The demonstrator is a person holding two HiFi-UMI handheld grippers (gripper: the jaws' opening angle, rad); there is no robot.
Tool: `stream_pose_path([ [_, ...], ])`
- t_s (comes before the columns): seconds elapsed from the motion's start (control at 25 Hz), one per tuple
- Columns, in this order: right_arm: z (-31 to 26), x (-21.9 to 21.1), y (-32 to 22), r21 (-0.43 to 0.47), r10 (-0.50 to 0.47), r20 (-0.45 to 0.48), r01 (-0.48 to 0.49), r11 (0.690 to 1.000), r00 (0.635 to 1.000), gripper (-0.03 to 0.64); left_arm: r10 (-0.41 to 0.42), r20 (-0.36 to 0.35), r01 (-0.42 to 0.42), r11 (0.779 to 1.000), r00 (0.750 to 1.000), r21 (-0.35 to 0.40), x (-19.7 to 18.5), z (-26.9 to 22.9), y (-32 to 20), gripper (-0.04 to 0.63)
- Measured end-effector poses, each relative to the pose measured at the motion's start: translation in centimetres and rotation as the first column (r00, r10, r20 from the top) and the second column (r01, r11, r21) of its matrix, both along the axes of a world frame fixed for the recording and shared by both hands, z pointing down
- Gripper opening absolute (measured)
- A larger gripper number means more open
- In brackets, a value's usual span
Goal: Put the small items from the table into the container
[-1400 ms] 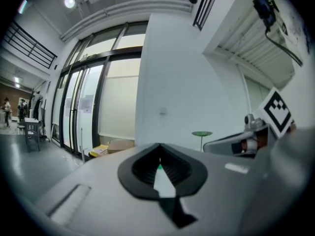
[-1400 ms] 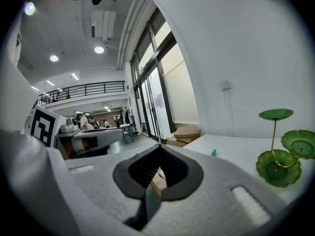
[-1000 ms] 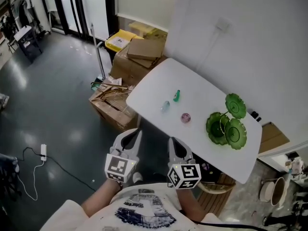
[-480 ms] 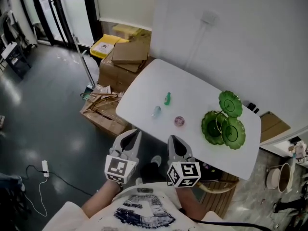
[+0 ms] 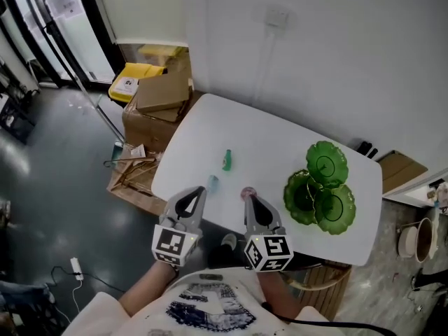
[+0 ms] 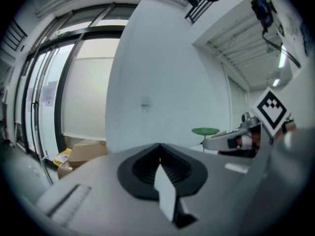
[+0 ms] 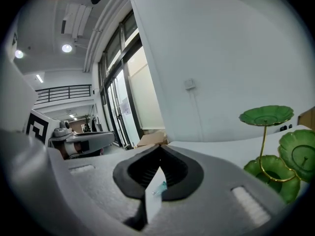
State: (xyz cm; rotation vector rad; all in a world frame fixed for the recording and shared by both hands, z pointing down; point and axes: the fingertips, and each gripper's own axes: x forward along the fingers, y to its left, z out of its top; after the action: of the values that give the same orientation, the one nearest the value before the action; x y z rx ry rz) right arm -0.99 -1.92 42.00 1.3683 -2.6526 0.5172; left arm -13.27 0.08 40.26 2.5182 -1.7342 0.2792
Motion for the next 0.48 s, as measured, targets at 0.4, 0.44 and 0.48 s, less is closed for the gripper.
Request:
stream_pose_path([
  [0.4, 2.1, 2.3, -8.1, -0.050, 0.012, 0.012, -0.012, 0.999, 1.000, -0.002, 0.034, 0.021, -0.033, 0.998, 0.999, -0.044, 2.5, 1.6, -8.3, -0.009],
  [0.44, 2.2, 2.4, -8.6, -0.053, 0.015, 0.014, -0.014, 0.998, 1.000, -0.002, 0.034, 0.021, -0.033, 0.998, 0.999, -0.051, 2.5, 1.7, -8.8, -0.011],
  [0.48, 2.3, 2.5, -8.9, -0.057, 0.018, 0.015, -0.017, 0.998, 1.000, -0.002, 0.037, 0.020, -0.035, 0.998, 0.999, -0.058, 2.5, 1.9, -9.2, -0.009],
])
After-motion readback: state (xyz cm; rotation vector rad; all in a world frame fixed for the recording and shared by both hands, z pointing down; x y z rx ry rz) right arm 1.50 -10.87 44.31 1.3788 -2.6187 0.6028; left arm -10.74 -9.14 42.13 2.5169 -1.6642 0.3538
